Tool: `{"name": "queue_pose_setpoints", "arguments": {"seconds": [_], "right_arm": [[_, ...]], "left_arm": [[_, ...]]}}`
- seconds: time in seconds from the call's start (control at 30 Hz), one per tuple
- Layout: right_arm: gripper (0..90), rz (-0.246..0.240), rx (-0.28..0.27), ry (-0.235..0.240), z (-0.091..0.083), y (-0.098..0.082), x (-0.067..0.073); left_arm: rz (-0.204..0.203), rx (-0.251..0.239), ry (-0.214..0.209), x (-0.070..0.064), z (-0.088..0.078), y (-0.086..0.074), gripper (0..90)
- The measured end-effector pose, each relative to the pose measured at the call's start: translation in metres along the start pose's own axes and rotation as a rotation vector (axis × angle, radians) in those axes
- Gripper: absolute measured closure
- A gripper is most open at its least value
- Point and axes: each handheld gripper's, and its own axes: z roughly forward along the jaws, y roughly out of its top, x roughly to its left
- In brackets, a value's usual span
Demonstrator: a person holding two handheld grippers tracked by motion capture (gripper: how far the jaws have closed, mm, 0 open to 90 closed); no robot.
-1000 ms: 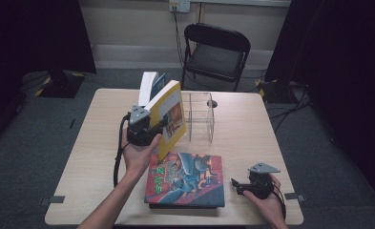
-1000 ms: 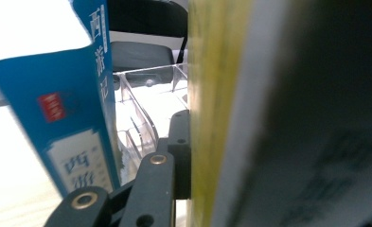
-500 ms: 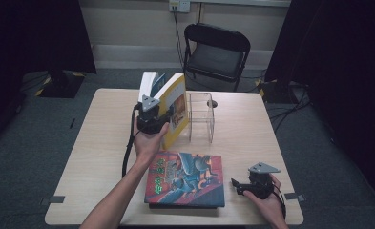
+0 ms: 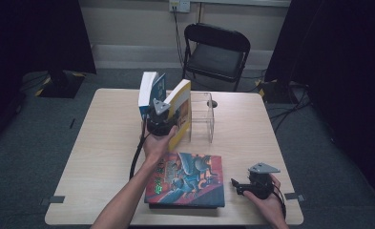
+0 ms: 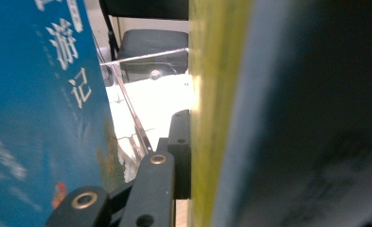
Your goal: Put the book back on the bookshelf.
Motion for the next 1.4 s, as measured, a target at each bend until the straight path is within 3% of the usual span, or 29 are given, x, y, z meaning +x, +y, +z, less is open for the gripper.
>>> {"name": "queue_pose_setpoints", "arguments": {"seconds": [0.17, 0.4, 0.57, 0.67, 0.9, 1.03, 1.1, 1.27, 1.4], "right_arm": [[13.5, -0.001, 0.0, 0.001, 0.0, 0.0, 0.0], [13.4, -0.007, 0.0, 0.008, 0.0, 0.0, 0.001], [13.5, -0.011, -0.001, 0.011, 0.001, 0.001, 0.001], [13.5, -0.011, -0.001, 0.012, 0.001, 0.001, 0.001], [13.4, -0.012, 0.001, 0.013, 0.001, 0.001, 0.001], [13.4, -0.013, 0.001, 0.013, 0.002, 0.002, 0.001], [13.4, -0.012, 0.001, 0.012, 0.002, 0.002, 0.001], [13.4, -0.013, 0.0, 0.012, 0.003, 0.002, 0.002], [13.4, -0.013, 0.0, 0.012, 0.003, 0.003, 0.002]], "left_arm": [[-0.05, -0.011, -0.008, 0.001, 0.003, -0.008, 75.7], [-0.027, -0.021, -0.005, -0.004, 0.005, -0.021, 75.6], [-0.036, -0.026, -0.022, -0.006, 0.004, -0.023, 74.5], [-0.02, -0.025, -0.03, -0.007, 0.001, -0.025, 73.5], [0.021, -0.004, -0.067, -0.008, -0.012, -0.019, 68.6], [-0.053, 0.009, -0.119, -0.005, -0.018, -0.016, 59.9], [-0.024, 0.016, -0.127, -0.008, -0.022, -0.012, 59.1], [-0.027, 0.041, -0.164, -0.007, -0.03, -0.002, 53.9], [0.022, 0.09, -0.178, -0.007, -0.036, 0.013, 53.8]]}}
